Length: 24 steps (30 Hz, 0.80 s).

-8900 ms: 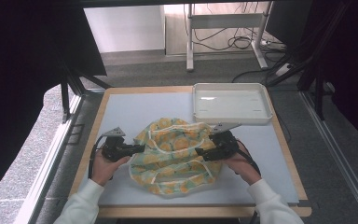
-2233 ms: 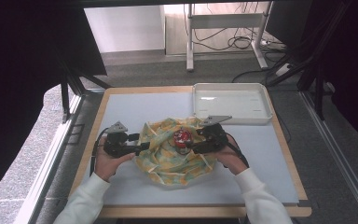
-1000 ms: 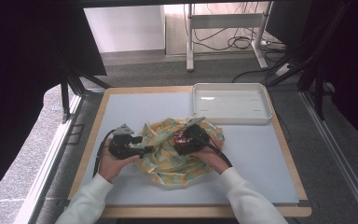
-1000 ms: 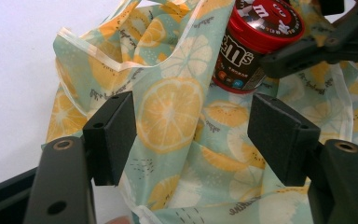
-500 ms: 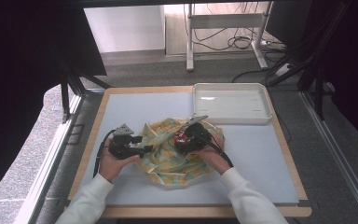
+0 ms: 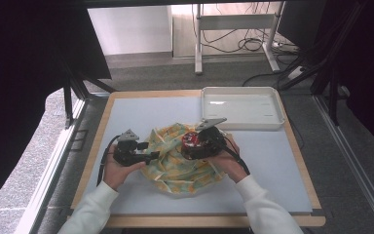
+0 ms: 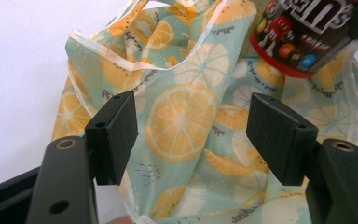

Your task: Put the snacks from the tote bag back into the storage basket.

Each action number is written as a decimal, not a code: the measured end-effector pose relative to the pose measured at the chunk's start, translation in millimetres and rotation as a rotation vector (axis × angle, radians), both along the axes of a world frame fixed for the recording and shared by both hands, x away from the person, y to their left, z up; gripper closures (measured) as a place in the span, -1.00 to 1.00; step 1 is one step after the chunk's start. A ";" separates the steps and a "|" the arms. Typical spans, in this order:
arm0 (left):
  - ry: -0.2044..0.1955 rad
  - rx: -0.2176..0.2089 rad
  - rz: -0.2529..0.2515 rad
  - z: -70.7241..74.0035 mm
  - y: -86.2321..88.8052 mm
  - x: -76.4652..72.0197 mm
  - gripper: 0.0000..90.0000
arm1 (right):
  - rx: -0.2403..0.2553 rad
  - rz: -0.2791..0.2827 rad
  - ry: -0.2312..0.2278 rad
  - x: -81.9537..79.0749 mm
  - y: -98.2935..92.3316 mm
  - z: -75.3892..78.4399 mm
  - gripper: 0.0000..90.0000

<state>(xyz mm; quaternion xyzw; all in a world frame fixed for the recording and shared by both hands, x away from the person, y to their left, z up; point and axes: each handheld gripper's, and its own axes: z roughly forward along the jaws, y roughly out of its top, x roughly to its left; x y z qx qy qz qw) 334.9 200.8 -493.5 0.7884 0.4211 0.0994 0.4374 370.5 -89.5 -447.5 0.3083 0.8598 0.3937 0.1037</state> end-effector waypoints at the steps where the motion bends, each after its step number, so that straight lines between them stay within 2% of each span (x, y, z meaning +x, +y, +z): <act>1: 0.000 -0.001 0.002 0.0 0.0 0.0 -0.25 | 0.005 0.004 -0.003 -0.4 -0.6 1.6 -0.44; 16: 0.008 0.008 -0.002 -1.3 -0.1 1.3 -0.25 | 0.060 0.019 -0.037 -4.7 -9.5 22.3 -0.44; 24: 0.004 -0.006 0.002 0.0 -0.3 1.1 -0.24 | 0.085 0.027 -0.067 -5.8 -16.2 35.3 -0.44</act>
